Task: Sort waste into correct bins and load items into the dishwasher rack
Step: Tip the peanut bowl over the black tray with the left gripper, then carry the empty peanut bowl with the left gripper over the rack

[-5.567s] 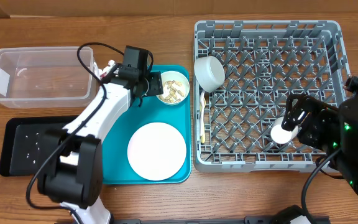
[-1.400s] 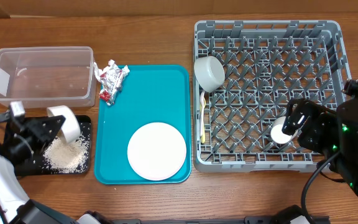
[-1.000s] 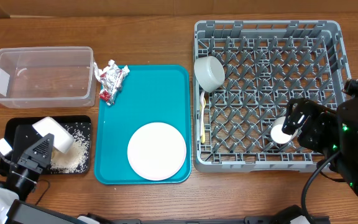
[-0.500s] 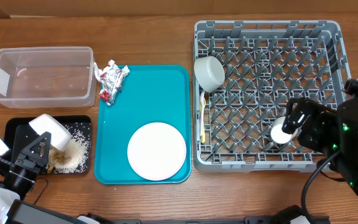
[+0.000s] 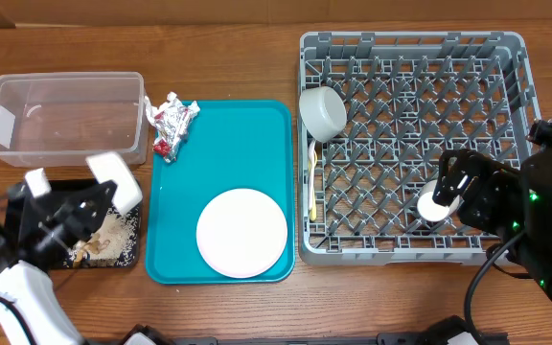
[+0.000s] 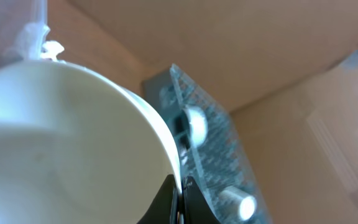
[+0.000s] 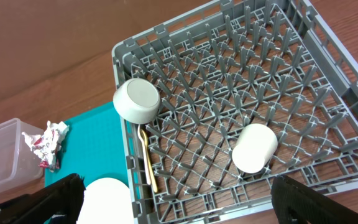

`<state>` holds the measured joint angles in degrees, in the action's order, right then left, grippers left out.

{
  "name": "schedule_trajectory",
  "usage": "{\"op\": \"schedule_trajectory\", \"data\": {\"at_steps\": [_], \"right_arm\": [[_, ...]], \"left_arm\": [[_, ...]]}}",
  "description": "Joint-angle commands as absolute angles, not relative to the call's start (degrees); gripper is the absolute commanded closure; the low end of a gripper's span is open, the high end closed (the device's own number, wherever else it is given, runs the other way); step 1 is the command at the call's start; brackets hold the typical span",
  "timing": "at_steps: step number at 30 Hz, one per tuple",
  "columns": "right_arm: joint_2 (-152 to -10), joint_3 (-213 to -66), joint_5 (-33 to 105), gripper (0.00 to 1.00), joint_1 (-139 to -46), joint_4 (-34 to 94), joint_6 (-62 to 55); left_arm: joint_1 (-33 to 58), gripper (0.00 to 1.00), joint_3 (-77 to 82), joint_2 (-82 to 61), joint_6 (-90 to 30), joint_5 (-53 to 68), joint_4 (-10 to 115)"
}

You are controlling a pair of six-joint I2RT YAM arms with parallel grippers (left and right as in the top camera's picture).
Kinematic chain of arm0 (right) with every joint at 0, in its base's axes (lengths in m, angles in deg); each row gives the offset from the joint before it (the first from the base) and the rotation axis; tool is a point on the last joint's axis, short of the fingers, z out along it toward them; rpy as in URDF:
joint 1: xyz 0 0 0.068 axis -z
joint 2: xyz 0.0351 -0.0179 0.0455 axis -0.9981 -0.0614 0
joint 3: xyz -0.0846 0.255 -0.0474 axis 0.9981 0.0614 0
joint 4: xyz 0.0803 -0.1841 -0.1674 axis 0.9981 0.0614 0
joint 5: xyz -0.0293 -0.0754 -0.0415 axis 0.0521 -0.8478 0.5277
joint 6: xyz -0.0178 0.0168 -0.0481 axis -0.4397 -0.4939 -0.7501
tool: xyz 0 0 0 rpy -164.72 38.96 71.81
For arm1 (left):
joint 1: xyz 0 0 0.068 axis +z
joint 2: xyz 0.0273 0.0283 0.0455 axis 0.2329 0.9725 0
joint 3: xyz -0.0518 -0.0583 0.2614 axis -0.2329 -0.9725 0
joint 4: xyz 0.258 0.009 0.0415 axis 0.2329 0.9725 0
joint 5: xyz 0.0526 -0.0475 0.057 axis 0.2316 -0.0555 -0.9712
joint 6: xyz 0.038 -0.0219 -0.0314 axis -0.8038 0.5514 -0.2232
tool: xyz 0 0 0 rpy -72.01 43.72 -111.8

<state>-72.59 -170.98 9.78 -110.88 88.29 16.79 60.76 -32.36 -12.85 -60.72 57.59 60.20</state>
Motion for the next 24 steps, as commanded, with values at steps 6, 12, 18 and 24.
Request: {"op": "schedule_trajectory", "data": {"at_steps": [6, 12, 18, 24], "right_arm": [[-72.16, -171.14, 10.07, 0.00, -110.78, 87.68, 16.76], [-72.16, -171.14, 10.05, 0.00, -110.78, 87.16, 16.85], [-72.16, -171.18, 10.00, 0.00, -110.78, 85.93, 16.83], [-72.16, -171.18, 10.00, 0.00, -110.78, 85.78, 16.81]], "left_arm": [[33.59, 0.96, -14.61, -21.52, -47.23, 19.37, 61.25], [8.91, 0.96, -12.19, -17.13, -42.33, 6.05, 53.20], [-6.19, 0.96, -12.19, -6.73, -40.48, 10.34, 40.83], [-11.00, 0.96, -12.19, 2.85, -34.14, 24.33, 19.56]]}}
